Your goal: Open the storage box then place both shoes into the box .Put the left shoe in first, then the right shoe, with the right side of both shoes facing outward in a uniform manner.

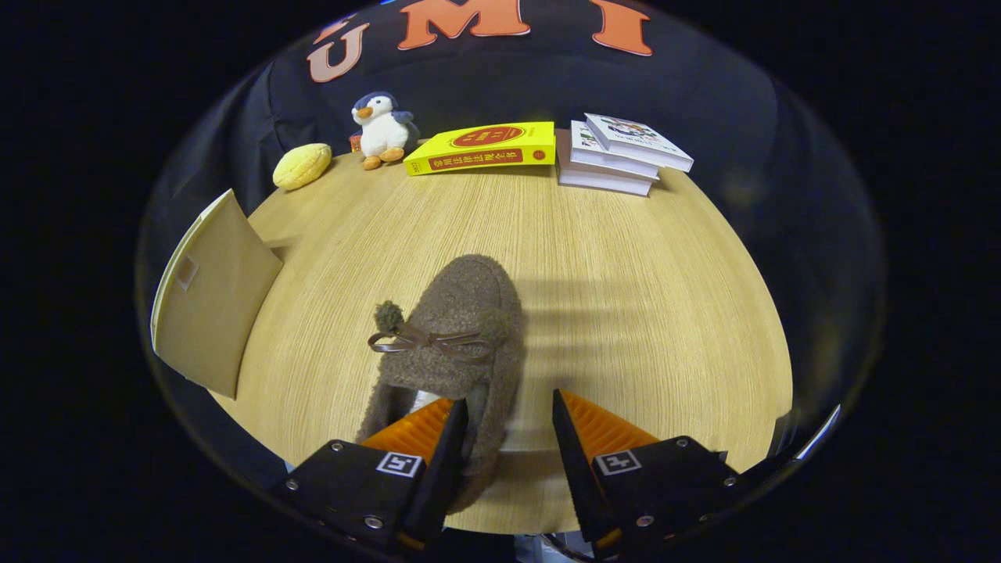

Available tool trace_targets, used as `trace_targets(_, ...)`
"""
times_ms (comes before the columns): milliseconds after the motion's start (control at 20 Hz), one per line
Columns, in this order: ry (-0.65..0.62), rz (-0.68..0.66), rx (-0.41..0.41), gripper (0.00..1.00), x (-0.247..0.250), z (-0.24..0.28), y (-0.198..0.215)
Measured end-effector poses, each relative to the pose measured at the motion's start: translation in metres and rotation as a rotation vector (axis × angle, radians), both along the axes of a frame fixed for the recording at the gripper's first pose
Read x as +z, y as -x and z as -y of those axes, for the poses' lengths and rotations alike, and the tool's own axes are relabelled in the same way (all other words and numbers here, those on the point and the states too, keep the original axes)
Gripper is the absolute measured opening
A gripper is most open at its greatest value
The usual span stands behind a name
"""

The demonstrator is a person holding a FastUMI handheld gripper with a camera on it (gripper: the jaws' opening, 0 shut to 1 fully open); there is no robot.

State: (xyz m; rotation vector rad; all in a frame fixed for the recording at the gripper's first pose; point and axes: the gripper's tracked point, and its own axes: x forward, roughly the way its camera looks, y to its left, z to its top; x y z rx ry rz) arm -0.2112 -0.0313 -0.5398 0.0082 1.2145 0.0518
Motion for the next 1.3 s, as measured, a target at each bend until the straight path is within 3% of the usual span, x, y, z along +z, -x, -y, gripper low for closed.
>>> trace_targets(200, 0.026, 0.072, 0.021, 0.53, -0.011, -0.002, -0.015)
trace_targets(450, 0.034, 0.085, -0.023, 0.20, -0.022, -0.007, -0.019)
trace_targets(550, 0.046, 0.085, -0.041, 0.11, -0.025, -0.007, -0.021)
trace_targets(700, 0.044, 0.052, -0.035, 0.10, -0.028, -0.006, -0.022)
trace_targets(850, 0.018, 0.010, -0.098, 0.05, -0.024, -0.006, -0.026)
trace_targets(1300, -0.014, 0.081, -0.155, 0.04, 0.060, -0.042, -0.070)
